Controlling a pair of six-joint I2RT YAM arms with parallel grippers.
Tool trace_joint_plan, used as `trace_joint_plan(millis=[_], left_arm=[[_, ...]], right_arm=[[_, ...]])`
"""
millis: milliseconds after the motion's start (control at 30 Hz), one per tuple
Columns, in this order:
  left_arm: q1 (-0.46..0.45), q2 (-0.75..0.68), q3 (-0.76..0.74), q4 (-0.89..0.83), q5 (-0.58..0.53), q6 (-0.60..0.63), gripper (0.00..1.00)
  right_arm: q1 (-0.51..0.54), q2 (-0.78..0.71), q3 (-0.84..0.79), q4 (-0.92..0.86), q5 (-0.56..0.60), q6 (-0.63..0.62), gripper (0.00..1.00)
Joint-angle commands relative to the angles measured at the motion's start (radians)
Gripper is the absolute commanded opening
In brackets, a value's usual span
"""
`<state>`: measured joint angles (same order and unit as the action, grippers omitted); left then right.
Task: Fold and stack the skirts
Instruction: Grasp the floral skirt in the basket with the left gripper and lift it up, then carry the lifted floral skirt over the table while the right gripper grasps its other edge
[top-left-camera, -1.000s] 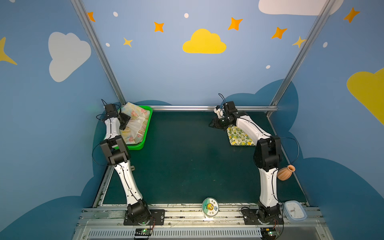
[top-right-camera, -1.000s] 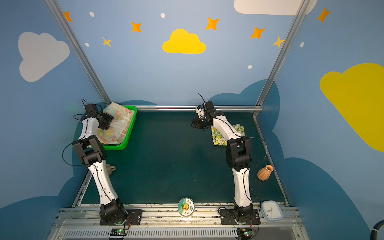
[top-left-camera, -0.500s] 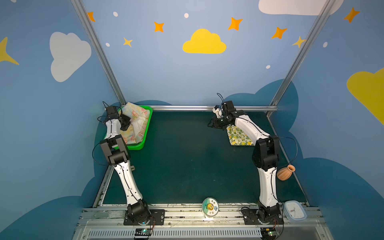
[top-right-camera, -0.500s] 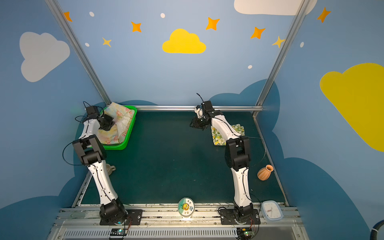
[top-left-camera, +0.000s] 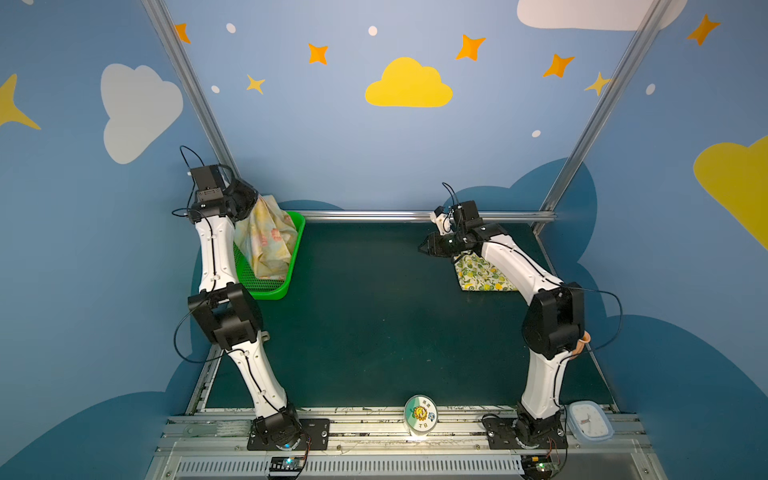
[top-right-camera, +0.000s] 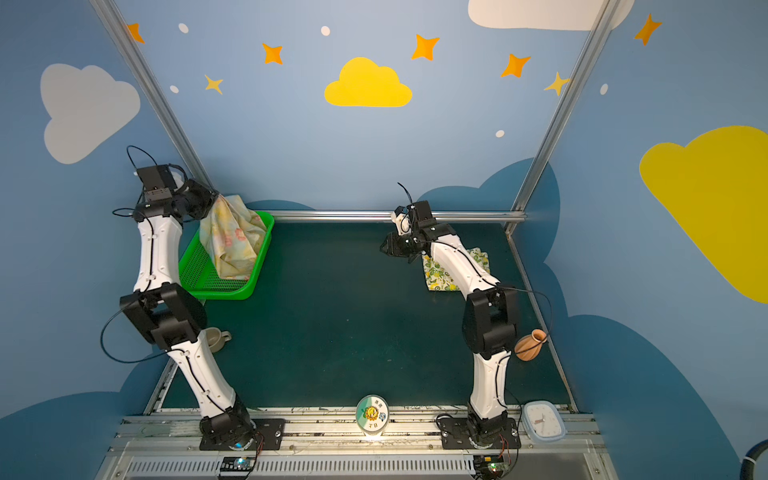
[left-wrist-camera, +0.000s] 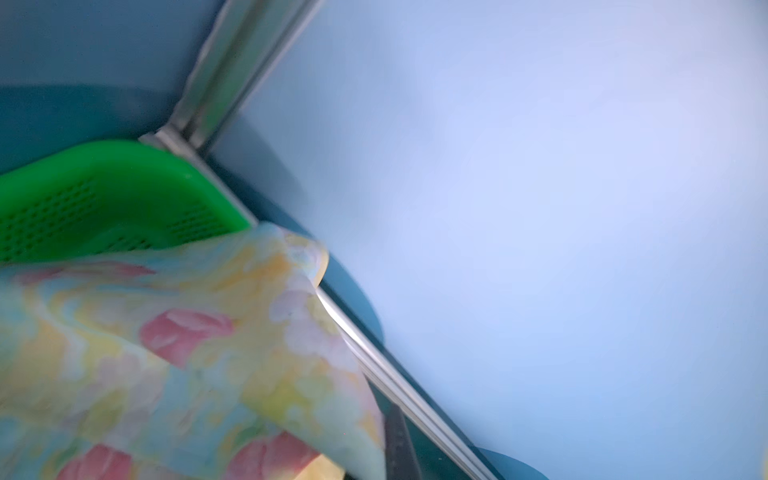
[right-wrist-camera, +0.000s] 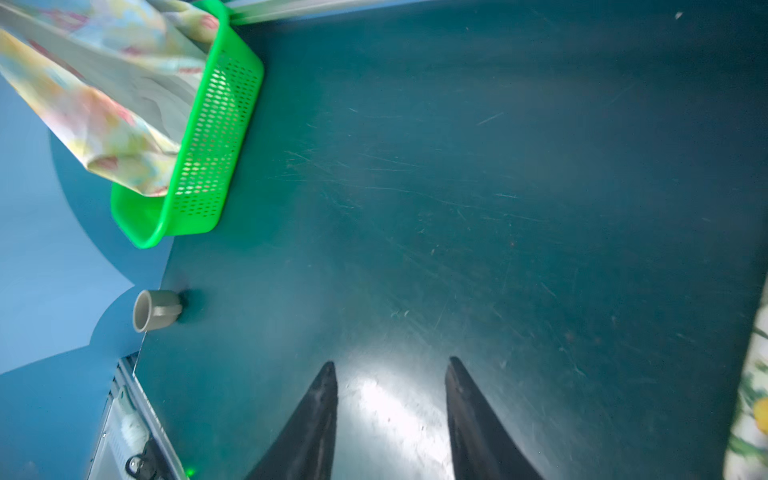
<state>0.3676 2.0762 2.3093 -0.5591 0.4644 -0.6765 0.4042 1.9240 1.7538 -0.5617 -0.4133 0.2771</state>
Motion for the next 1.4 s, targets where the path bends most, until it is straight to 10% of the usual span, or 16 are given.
trace_joint_plan(millis=[0,433,1367], left_arm=[[-0.021,-0.084,0.078,-0.014,0.045,0.012,0.04],[-0.165,-0.324,0.163,0.155,0.106,-0.043,0.04],[-0.641,-0.241,0.003,0.208,0.134,-0.051,0.04]], right_arm=[[0.007,-0.104,-0.066,0.056,-0.017,-0.003,0.43],[0.013,-0.459,-0.443,0.244,-0.011,0.053,0.43],[0.081,-0.675,-0.586,0.194,-0.005,0.053,0.49]])
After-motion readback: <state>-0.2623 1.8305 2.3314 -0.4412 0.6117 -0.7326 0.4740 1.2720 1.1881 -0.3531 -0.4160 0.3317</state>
